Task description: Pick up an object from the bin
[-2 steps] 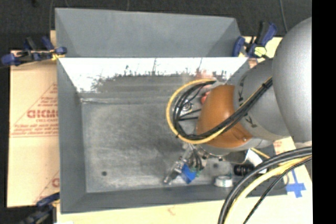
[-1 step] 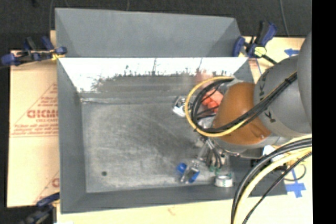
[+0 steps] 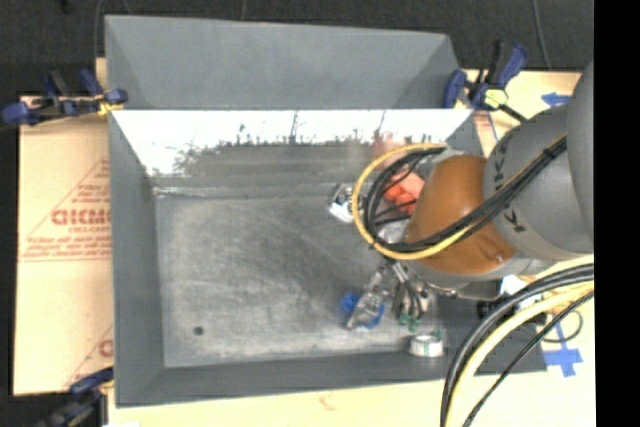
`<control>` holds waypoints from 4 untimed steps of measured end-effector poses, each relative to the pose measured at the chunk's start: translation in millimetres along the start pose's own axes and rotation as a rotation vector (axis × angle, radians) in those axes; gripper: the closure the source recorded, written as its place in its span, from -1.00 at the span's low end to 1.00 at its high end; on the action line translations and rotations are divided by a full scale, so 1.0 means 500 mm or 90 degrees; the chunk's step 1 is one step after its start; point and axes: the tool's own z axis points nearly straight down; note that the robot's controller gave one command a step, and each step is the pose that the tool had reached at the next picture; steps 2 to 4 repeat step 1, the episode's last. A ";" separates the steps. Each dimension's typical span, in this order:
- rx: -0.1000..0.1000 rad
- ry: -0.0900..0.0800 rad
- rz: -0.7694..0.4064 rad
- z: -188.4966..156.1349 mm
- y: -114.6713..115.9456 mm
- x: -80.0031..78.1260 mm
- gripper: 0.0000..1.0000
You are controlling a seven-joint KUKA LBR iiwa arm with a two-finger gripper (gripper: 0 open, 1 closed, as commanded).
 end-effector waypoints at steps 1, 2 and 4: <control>-0.001 0.004 0.024 -0.252 0.006 -0.007 1.00; -0.001 0.004 0.024 -0.252 0.006 -0.007 1.00; -0.001 0.004 0.024 -0.252 0.006 -0.007 1.00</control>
Offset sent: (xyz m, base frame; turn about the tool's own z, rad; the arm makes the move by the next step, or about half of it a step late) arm 0.0004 0.0020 0.1214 0.0414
